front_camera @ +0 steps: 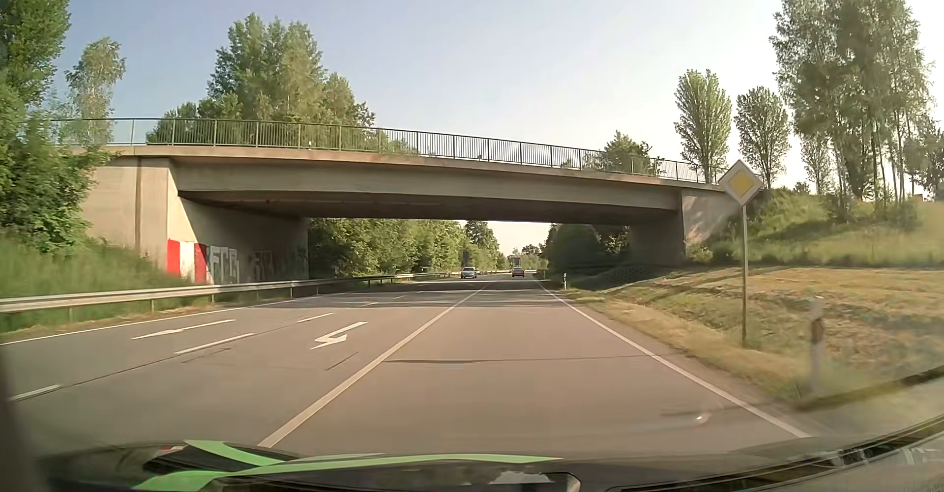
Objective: Follow the waypoints while adhering to traffic rules and regulations
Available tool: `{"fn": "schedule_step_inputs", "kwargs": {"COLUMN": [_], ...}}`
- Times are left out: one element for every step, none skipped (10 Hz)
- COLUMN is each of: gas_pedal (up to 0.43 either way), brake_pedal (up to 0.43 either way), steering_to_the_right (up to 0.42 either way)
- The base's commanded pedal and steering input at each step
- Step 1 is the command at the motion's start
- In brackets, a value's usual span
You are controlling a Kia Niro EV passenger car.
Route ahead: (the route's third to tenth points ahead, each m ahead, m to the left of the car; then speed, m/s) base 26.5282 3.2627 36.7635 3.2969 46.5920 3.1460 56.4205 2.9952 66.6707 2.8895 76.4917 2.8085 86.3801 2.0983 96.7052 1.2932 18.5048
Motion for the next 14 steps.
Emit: {"fn": "schedule_step_inputs", "kwargs": {"gas_pedal": [0.028, 0.000, 0.000, 0.000, 0.000, 0.000, 0.000, 0.000, 0.000, 0.000, 0.000, 0.000, 0.000, 0.000], "brake_pedal": [0.000, 0.000, 0.000, 0.000, 0.000, 0.000, 0.000, 0.000, 0.000, 0.000, 0.000, 0.000, 0.000, 0.000], "steering_to_the_right": [0.001, 0.002, 0.001, 0.001, 0.002, 0.001, 0.002, 0.001, 0.001, 0.001, 0.001, 0.001, 0.001, 0.001]}}
